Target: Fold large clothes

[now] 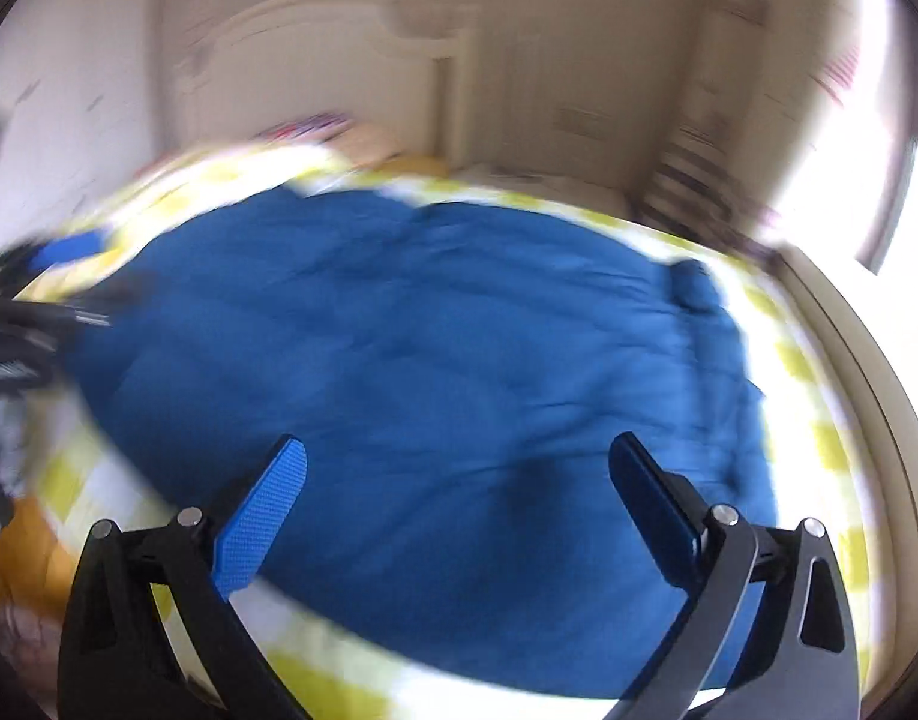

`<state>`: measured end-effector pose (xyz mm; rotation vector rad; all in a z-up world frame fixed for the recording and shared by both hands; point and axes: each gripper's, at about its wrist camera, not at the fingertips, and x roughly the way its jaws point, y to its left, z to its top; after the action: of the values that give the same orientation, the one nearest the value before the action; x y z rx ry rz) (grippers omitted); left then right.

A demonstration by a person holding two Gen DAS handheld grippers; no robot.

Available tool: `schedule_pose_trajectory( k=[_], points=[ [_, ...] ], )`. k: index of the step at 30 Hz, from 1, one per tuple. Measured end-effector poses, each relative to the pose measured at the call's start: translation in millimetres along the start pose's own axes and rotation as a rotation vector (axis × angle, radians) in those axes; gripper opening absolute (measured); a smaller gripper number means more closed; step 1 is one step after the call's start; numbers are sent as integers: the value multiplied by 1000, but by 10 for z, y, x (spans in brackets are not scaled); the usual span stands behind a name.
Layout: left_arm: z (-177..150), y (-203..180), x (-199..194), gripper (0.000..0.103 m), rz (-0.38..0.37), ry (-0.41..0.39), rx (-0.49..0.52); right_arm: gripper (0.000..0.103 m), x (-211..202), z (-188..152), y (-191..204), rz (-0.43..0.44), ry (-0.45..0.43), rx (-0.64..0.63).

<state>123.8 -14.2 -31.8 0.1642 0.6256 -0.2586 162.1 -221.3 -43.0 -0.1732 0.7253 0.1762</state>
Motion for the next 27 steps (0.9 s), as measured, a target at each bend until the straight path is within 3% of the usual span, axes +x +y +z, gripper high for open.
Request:
schedule_pose_trajectory(
  k=[2, 6, 12, 15, 17, 18, 21, 24, 27],
  points=[
    [-151, -151, 370, 99, 22, 136, 26, 100, 167, -92, 188, -29, 43, -71],
    [-160, -125, 423, 99, 16, 161, 39, 101, 270, -175, 124, 1, 39, -54],
    [-180, -69, 394, 99, -10, 144, 18, 100, 153, -145, 75, -12, 53, -47],
    [-325, 78, 1, 99, -9, 83, -62, 100, -100, -208, -168, -67, 18, 14],
    [-373, 237, -69, 99, 44, 59, -92, 100, -168, -360, -333, -111, 38, 46],
    [-416, 362, -7, 99, 79, 80, -101, 100, -127, -449, -461, -107, 58, 75],
    [-498, 557, 96, 99, 36, 79, -126, 100, -123, -635, -634, -43, 38, 151],
    [-484, 431, 129, 99, 106, 97, -60, 100, -185, -581, -645, -45, 50, 152],
    [-503, 463, 116, 99, 95, 96, -72, 100, -461, -594, -883, -23, -25, 292]
  ],
)
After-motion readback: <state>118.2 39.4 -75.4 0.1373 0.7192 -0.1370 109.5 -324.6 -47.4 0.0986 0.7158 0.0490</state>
